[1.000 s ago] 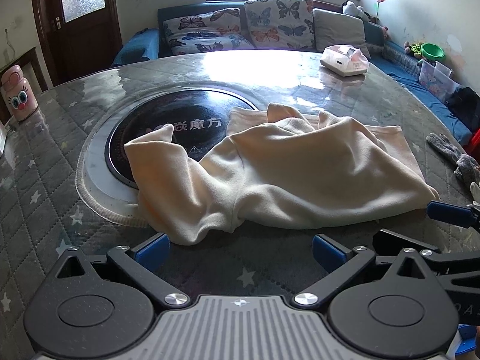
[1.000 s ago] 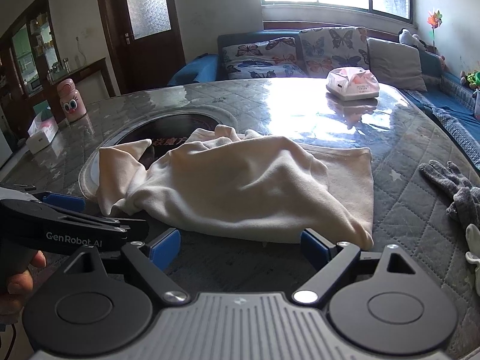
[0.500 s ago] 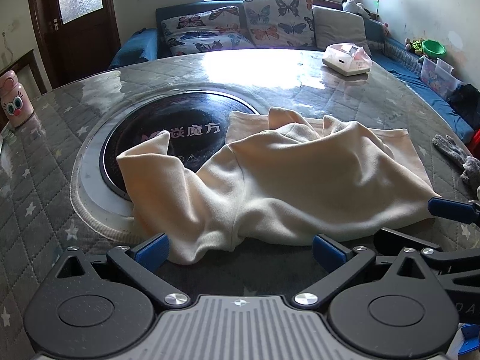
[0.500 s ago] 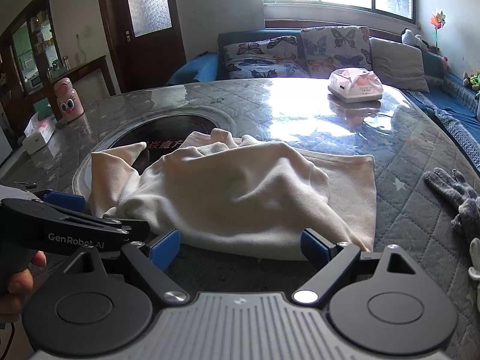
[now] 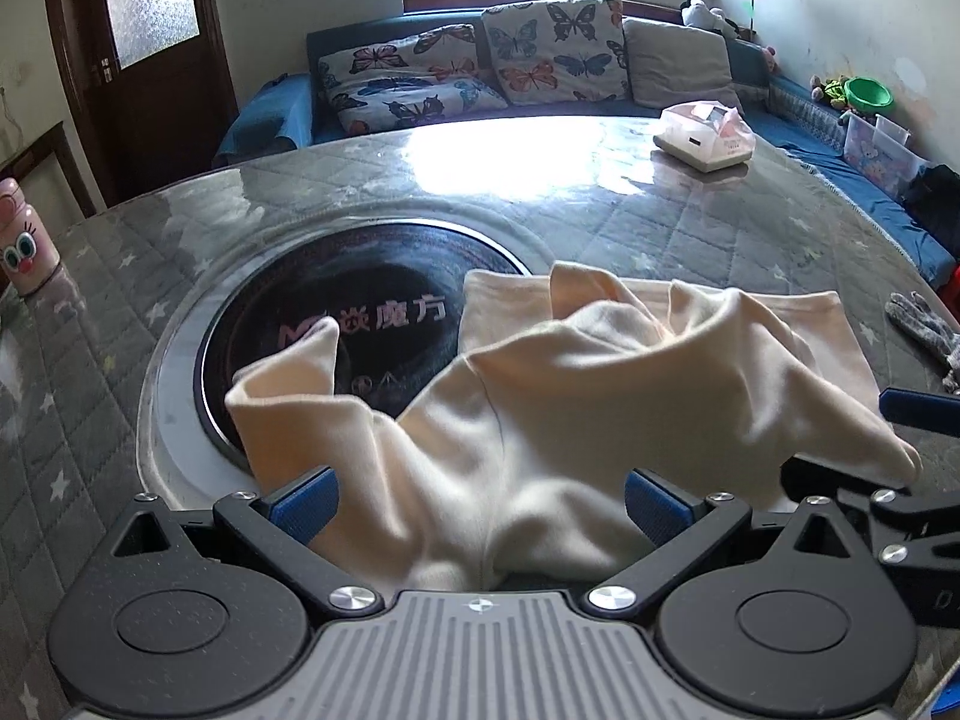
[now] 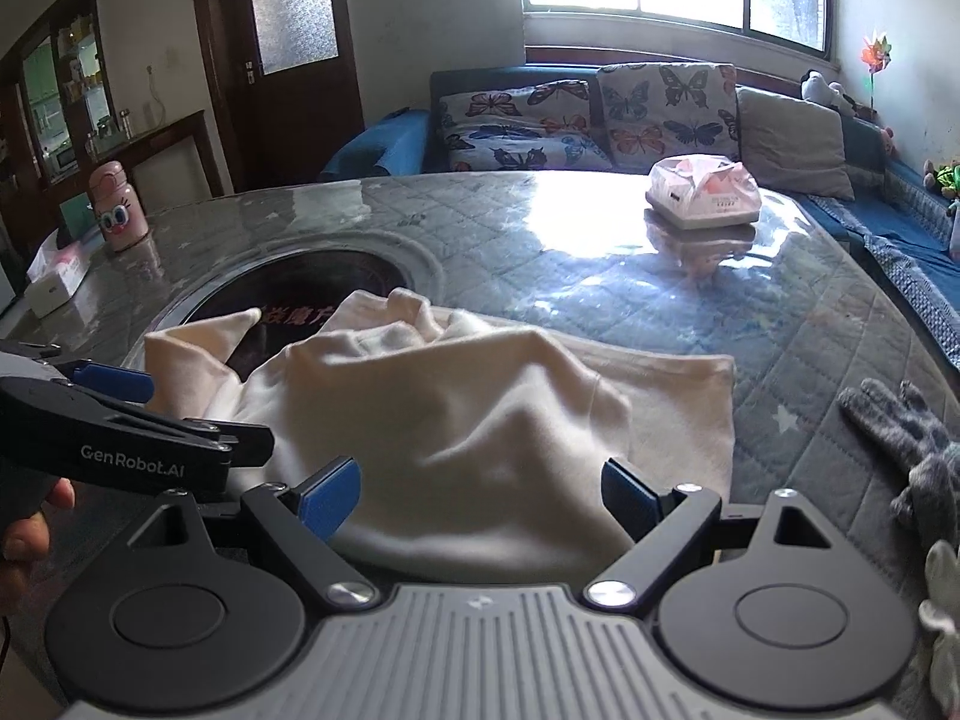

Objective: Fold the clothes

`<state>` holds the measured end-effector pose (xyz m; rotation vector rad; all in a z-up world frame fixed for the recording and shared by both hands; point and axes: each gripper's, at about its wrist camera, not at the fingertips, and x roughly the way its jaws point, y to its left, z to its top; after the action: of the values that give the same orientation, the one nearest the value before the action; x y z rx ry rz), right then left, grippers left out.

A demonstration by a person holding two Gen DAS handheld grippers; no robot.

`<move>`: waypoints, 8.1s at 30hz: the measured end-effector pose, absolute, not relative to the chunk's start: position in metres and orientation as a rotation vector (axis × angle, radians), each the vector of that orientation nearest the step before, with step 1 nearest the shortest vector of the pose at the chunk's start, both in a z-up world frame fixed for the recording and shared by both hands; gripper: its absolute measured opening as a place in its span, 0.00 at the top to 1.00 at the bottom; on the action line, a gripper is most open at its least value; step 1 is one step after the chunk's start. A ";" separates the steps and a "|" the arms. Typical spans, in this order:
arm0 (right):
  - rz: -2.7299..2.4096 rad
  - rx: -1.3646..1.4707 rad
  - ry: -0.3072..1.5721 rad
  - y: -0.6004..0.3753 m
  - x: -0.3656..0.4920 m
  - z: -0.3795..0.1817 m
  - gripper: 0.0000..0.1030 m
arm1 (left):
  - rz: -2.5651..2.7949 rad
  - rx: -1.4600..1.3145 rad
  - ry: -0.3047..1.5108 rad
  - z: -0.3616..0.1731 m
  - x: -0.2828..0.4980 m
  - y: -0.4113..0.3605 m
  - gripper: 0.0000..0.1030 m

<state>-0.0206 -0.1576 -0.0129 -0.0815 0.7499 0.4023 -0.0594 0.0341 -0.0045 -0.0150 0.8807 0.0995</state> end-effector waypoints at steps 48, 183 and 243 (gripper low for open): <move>0.699 -0.005 0.783 -0.179 0.061 -0.009 0.92 | -0.383 -0.066 0.782 -0.001 -0.006 0.054 0.89; 0.385 -0.230 0.783 -0.114 0.158 -0.053 0.87 | 0.079 -0.115 0.777 -0.021 0.063 0.166 0.90; 0.701 -0.369 0.825 -0.093 -0.025 -0.040 0.42 | 0.380 -0.100 0.699 -0.041 -0.117 0.263 0.95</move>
<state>-0.0252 -0.0933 -0.0403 -0.3692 0.8251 0.7008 -0.1174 0.2634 -0.0406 -0.1000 0.6988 0.3797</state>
